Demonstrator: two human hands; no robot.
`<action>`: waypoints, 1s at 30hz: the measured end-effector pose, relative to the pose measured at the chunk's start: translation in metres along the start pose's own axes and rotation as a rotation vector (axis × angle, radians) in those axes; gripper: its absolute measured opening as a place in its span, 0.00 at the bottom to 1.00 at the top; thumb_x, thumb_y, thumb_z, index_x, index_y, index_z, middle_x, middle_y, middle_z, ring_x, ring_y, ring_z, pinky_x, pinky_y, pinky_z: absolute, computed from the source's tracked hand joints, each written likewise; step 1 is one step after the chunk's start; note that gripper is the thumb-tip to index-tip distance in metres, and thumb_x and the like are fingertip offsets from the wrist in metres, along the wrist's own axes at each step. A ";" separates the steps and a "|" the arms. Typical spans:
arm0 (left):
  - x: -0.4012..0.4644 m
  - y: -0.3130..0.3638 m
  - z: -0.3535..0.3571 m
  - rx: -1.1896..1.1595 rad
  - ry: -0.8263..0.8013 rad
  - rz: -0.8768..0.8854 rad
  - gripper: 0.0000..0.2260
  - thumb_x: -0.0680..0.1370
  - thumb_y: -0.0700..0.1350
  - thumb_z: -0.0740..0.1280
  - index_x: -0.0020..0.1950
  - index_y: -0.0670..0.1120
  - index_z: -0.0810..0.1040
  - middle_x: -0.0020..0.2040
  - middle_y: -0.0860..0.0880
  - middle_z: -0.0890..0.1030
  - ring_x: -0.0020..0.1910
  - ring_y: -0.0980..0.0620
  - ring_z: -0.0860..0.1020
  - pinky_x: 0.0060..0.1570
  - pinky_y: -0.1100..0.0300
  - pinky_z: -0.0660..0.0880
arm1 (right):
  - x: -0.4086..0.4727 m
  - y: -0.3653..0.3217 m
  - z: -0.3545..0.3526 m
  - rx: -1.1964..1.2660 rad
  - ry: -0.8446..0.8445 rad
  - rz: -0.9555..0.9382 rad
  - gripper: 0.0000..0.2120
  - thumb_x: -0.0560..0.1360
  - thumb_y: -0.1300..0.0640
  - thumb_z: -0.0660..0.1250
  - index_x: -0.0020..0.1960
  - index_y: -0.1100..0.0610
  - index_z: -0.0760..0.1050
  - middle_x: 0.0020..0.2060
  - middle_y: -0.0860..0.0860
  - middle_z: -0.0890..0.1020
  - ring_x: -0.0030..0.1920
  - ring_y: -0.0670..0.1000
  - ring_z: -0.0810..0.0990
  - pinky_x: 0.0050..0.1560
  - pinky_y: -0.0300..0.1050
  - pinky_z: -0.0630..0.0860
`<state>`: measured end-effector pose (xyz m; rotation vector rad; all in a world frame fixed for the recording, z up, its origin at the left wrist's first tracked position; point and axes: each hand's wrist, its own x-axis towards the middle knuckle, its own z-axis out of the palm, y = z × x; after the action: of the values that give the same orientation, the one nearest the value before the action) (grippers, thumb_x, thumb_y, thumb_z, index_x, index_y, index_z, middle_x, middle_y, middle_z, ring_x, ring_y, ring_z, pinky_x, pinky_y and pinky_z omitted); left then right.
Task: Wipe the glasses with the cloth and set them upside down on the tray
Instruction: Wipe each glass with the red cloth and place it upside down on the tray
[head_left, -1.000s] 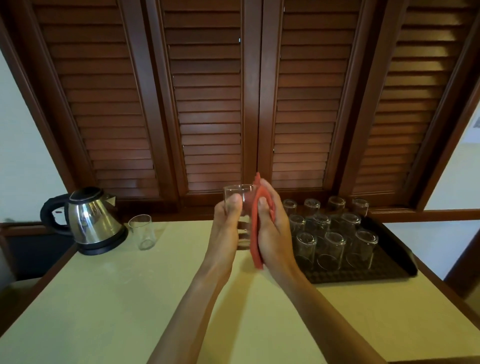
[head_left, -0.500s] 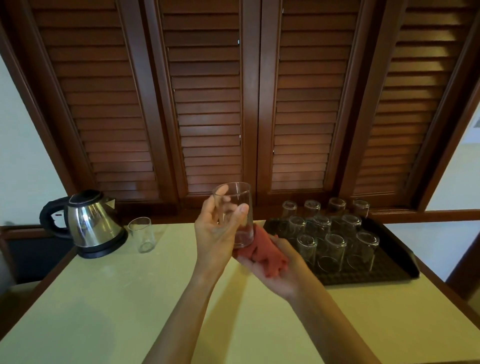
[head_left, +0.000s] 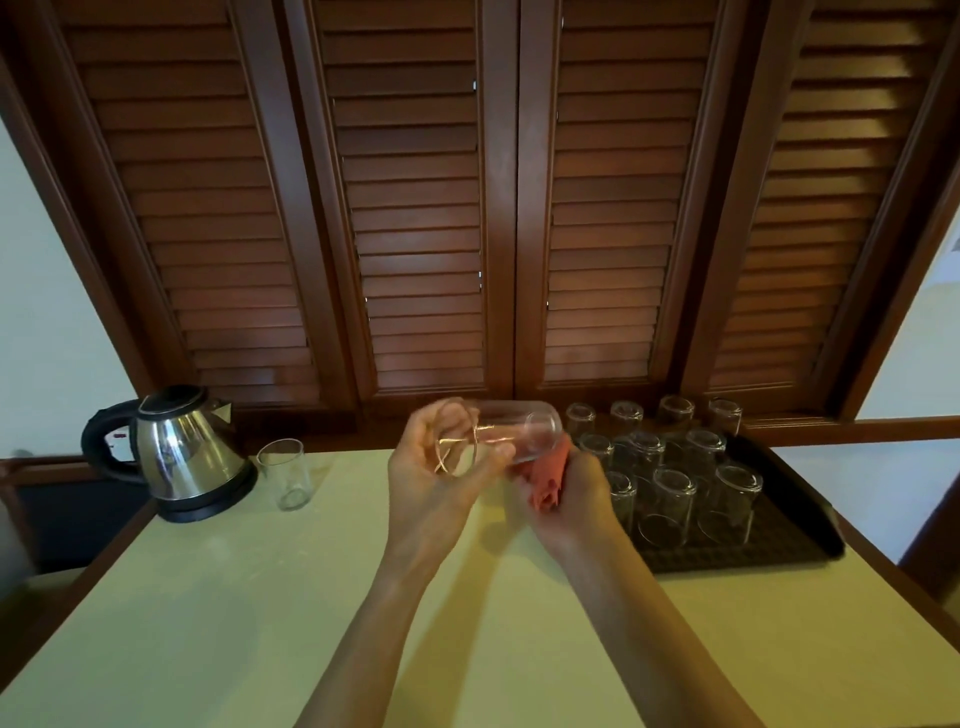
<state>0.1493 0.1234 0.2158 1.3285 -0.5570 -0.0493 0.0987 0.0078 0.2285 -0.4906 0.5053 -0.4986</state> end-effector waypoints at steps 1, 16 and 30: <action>-0.002 -0.003 -0.001 0.041 -0.002 -0.018 0.28 0.67 0.41 0.83 0.63 0.48 0.79 0.59 0.51 0.85 0.60 0.55 0.84 0.59 0.61 0.80 | 0.003 -0.005 0.003 0.015 0.010 -0.058 0.16 0.86 0.56 0.56 0.66 0.62 0.76 0.59 0.62 0.82 0.55 0.59 0.82 0.53 0.52 0.80; -0.016 0.006 0.016 -0.295 -0.209 -0.337 0.19 0.81 0.51 0.62 0.70 0.49 0.79 0.64 0.46 0.85 0.64 0.49 0.82 0.64 0.49 0.79 | 0.000 0.008 -0.007 -0.987 -0.419 -1.022 0.19 0.84 0.59 0.59 0.74 0.61 0.71 0.76 0.51 0.69 0.76 0.46 0.67 0.75 0.46 0.66; -0.006 0.011 -0.001 -0.296 -0.133 -0.215 0.22 0.80 0.54 0.62 0.69 0.46 0.80 0.60 0.44 0.85 0.57 0.51 0.83 0.53 0.57 0.79 | -0.014 0.029 -0.031 -0.959 -0.592 -0.891 0.20 0.85 0.52 0.56 0.77 0.49 0.65 0.76 0.46 0.69 0.76 0.46 0.67 0.74 0.41 0.67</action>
<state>0.1413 0.1291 0.2239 1.0953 -0.4950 -0.3855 0.0799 0.0282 0.1928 -1.7623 -0.1251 -0.9023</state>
